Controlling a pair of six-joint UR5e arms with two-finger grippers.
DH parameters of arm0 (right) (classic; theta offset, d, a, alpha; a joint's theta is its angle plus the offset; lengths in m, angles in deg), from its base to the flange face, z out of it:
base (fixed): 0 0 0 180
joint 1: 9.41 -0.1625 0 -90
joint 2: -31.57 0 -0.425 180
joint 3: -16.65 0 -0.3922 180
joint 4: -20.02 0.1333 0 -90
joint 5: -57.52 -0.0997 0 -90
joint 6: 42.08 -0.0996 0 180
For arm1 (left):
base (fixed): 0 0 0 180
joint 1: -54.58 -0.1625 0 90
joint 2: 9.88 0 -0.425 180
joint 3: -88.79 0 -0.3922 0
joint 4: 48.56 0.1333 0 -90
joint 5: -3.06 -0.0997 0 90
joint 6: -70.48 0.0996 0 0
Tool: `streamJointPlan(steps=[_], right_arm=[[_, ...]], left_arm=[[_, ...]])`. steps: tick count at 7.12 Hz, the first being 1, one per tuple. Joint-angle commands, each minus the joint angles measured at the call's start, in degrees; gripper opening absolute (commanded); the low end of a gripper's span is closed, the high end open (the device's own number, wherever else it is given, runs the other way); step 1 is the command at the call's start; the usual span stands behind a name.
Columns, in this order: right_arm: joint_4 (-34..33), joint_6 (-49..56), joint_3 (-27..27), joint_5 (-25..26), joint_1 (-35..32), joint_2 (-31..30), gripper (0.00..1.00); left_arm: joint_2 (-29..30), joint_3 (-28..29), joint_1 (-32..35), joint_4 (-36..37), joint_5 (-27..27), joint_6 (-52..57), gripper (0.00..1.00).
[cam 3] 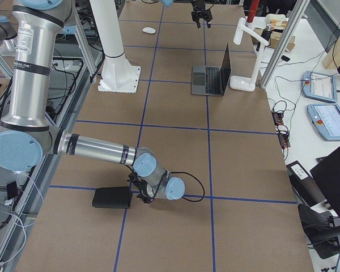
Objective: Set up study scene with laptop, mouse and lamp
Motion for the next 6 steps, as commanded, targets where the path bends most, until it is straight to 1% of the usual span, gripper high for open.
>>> streamJointPlan(steps=[1,6], right_arm=[[0.1,2.6,2.1,-0.7,0.7,0.0,0.94],[-0.4,4.0,2.9,-0.9,2.0,-2.4,0.93]], left_arm=[[0.2,-0.1,-0.1,0.0,-0.6,0.0,0.99],[0.3,-0.5,-0.3,0.2,-1.4,0.0,0.99]])
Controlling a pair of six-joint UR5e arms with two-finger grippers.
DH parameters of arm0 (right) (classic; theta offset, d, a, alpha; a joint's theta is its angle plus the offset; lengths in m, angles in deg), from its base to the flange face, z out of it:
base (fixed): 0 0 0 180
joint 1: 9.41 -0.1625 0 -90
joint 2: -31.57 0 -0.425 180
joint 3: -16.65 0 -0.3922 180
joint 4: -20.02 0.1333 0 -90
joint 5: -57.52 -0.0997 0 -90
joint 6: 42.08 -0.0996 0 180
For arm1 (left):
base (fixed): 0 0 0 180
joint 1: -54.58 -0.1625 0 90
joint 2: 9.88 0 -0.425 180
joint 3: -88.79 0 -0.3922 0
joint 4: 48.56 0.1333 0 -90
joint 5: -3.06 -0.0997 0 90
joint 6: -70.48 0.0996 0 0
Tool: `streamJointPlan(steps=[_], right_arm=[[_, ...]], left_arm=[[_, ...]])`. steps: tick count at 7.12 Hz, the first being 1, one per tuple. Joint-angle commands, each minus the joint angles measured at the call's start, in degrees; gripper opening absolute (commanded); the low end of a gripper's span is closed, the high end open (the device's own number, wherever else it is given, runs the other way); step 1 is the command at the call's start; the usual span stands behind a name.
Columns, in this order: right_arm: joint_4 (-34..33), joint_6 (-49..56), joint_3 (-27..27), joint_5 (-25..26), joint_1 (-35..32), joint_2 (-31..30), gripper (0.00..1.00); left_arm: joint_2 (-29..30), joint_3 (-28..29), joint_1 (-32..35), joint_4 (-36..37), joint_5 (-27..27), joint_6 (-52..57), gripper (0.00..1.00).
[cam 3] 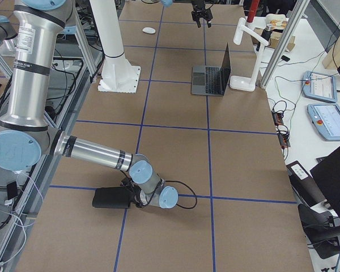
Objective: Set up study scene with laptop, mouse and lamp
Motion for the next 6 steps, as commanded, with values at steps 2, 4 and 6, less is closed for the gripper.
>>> streamJointPlan(steps=[2,4,6], right_arm=[[0.0,0.5,0.1,-0.1,0.5,-1.5,0.93],[0.0,0.5,0.1,-3.0,2.0,-1.6,0.93],[-0.1,0.5,-0.2,-5.3,3.0,-1.6,0.93]], left_arm=[[0.0,-0.9,-0.2,0.1,-0.2,0.0,0.99],[0.1,-1.1,-0.2,0.2,-0.2,0.0,0.99],[0.0,-1.1,-0.2,0.2,-0.2,0.0,0.99]])
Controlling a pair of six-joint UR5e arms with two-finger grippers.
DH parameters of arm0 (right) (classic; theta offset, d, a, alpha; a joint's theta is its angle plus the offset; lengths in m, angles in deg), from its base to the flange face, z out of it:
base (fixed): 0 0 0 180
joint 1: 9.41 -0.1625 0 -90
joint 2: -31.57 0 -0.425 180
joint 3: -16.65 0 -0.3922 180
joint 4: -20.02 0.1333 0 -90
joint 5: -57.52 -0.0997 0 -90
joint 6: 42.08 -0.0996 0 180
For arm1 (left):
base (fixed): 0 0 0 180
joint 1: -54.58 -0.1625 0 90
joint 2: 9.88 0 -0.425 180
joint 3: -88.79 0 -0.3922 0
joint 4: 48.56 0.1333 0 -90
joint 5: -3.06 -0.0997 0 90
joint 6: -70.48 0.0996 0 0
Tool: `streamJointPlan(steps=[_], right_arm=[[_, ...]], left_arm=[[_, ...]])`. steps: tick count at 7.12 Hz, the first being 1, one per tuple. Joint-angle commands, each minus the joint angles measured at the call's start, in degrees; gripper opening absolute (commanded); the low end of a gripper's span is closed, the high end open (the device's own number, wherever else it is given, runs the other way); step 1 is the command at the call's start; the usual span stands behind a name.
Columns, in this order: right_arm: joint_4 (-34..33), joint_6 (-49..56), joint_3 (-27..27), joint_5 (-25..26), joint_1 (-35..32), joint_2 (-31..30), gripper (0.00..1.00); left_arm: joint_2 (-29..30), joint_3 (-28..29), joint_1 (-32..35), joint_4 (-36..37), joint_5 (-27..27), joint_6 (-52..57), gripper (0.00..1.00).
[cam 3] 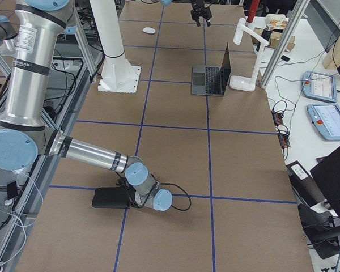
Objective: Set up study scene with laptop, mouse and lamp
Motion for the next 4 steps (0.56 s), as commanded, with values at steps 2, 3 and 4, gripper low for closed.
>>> streamJointPlan(steps=[2,3,4], right_arm=[[-0.4,-0.1,-0.8,-2.5,0.8,0.0,0.89],[-1.1,0.0,-0.8,-2.5,0.8,0.0,0.58],[-1.1,0.1,-1.0,-2.5,0.8,-0.1,0.01]], left_arm=[[-0.1,0.0,0.0,0.0,0.0,0.0,0.99],[-0.1,0.0,0.0,0.0,0.0,0.0,0.99],[-0.1,0.0,0.0,0.0,0.0,0.0,0.99]])
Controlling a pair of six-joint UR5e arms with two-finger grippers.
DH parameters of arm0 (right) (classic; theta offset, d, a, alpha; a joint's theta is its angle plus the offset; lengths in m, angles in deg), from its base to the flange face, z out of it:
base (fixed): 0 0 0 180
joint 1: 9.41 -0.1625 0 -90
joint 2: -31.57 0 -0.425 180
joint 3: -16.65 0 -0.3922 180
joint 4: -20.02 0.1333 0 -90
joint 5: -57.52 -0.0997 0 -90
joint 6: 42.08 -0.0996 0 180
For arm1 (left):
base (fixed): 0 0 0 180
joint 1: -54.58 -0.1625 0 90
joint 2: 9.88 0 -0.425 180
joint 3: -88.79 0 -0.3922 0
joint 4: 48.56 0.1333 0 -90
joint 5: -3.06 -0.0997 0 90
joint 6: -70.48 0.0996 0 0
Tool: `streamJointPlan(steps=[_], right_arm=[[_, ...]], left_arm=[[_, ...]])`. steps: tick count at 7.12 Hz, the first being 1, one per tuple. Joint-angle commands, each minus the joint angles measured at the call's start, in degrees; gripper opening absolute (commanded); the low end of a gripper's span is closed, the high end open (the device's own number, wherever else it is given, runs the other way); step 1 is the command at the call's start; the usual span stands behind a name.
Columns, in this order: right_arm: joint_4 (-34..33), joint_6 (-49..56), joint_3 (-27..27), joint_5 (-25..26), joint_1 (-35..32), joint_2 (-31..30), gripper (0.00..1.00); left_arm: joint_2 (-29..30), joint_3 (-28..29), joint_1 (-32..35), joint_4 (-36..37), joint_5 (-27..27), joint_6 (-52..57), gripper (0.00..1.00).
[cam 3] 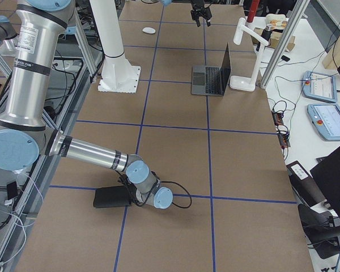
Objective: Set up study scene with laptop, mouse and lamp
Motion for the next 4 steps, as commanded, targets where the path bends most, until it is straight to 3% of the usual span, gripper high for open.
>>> streamJointPlan(steps=[1,4], right_arm=[[-0.3,0.8,-0.4,-0.1,0.0,-0.3,0.0],[-1.0,0.8,-0.5,-0.2,0.0,-0.6,0.0]], left_arm=[[0.0,0.0,0.0,0.0,0.0,0.0,0.99],[0.0,-0.1,0.0,0.0,0.0,0.0,0.99]])
